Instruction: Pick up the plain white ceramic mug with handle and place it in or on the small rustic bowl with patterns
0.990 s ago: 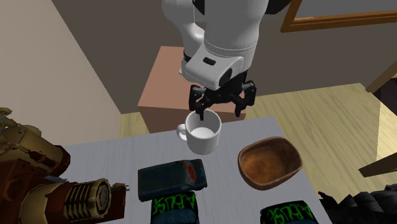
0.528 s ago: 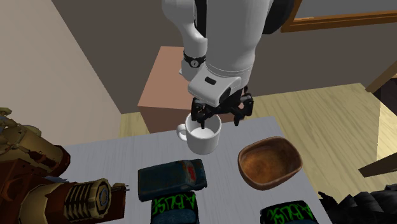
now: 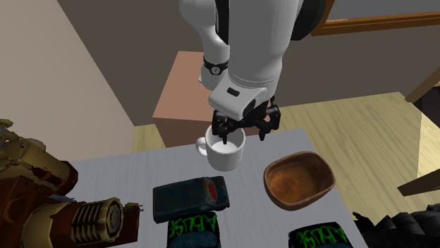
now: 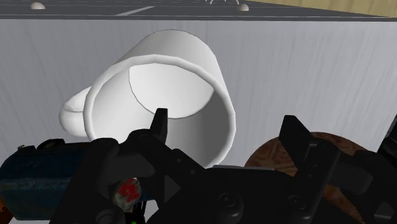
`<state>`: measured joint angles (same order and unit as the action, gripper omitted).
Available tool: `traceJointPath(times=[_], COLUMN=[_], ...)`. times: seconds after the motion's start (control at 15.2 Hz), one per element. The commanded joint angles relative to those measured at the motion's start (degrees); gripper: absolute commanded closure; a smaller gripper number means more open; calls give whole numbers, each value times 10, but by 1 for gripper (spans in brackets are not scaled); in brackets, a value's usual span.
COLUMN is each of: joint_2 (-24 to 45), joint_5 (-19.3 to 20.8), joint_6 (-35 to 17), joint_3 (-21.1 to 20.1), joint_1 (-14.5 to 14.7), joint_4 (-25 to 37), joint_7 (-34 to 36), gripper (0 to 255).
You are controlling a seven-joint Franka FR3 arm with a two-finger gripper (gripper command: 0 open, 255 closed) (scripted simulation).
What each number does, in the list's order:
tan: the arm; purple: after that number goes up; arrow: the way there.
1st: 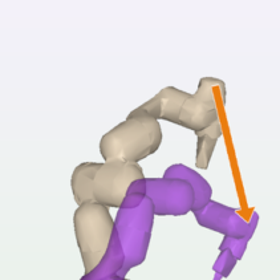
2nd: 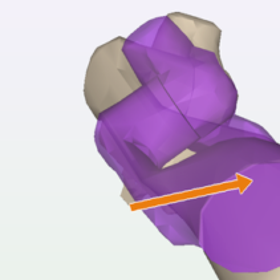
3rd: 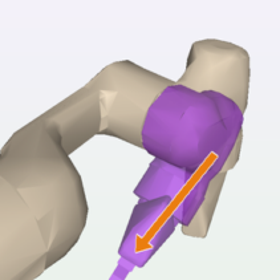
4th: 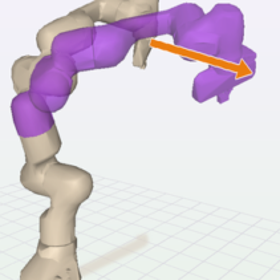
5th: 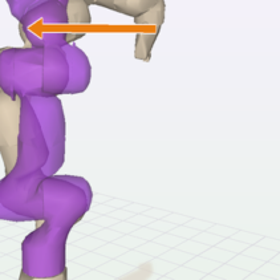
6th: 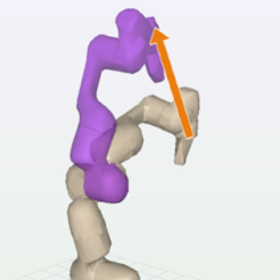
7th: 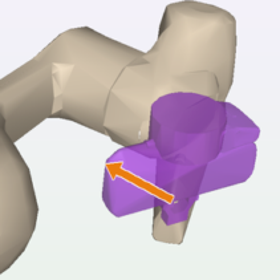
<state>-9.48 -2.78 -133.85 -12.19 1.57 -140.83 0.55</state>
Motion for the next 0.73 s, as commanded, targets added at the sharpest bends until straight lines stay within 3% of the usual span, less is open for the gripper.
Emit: traceJointPath(times=[0.0, 0.66], joint_2=[0, -5], joint_5=[0, -1], joint_6=[0, 8], joint_3=[0, 0], joint_1=[0, 0], joint_4=[0, 3], joint_7=[0, -1], gripper=[255, 255])
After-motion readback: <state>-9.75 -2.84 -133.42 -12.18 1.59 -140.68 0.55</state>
